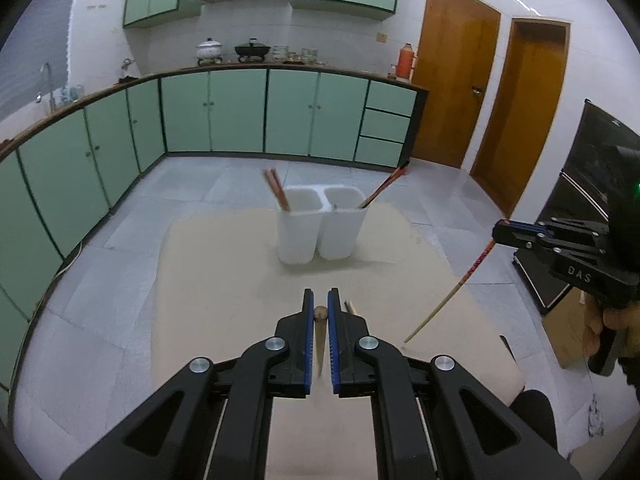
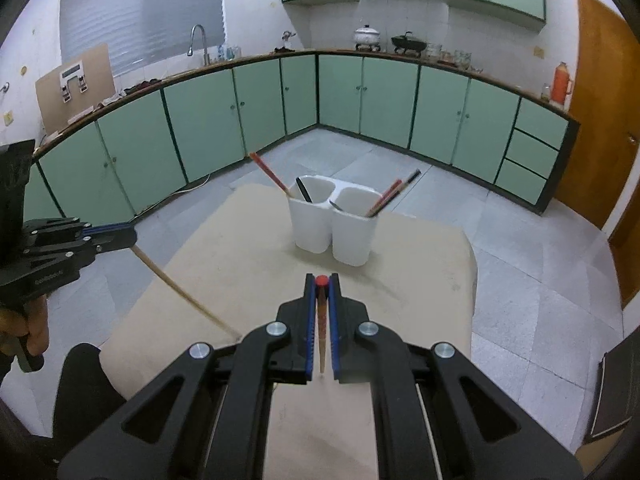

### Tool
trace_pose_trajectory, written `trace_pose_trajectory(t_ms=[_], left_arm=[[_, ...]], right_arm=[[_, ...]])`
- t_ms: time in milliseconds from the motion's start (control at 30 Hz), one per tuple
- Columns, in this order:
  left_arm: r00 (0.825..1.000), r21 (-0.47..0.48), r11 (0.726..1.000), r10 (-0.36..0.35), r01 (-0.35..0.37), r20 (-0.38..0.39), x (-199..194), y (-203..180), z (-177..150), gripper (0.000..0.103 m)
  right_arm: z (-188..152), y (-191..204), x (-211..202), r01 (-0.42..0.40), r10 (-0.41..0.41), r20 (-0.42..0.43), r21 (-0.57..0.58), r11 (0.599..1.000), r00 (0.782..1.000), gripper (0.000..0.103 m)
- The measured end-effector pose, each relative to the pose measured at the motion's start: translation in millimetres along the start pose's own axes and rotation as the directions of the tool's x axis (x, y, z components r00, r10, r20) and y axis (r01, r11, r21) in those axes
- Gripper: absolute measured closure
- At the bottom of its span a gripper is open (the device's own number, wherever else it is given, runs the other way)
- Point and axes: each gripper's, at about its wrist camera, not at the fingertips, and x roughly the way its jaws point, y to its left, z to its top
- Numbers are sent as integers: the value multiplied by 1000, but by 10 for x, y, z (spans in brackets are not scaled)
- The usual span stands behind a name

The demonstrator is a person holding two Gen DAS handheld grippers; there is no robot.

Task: Organize utensils
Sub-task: 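Carry both chopsticks to the white holder and insert them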

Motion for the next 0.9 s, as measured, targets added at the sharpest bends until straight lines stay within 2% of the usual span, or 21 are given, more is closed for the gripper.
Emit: trace_pose_trajectory(t_ms=[233, 400, 533, 700, 900], left_arm=[[999, 61, 998, -9, 6, 49, -9, -98, 652, 96], [997, 68, 998, -8, 3, 76, 71, -107, 1087, 96], [991, 72, 997, 2, -11, 131, 115, -118, 1486, 96], [980, 74, 996, 27, -42, 195, 232, -131, 1918, 96], [972, 58, 995, 68, -83, 224, 563, -68, 2285, 96]], right_arm=[[651, -38, -116, -14, 14, 12, -19, 1000, 1000, 98], [1161, -110, -188, -3, 4, 42, -9, 1000, 999, 98], [1519, -153, -160, 11, -10, 59, -9, 1000, 998, 98], [1807, -213, -26, 32, -31, 71, -11, 999, 997, 98], [2068, -324, 277, 46, -46, 85, 3, 999, 995, 98]])
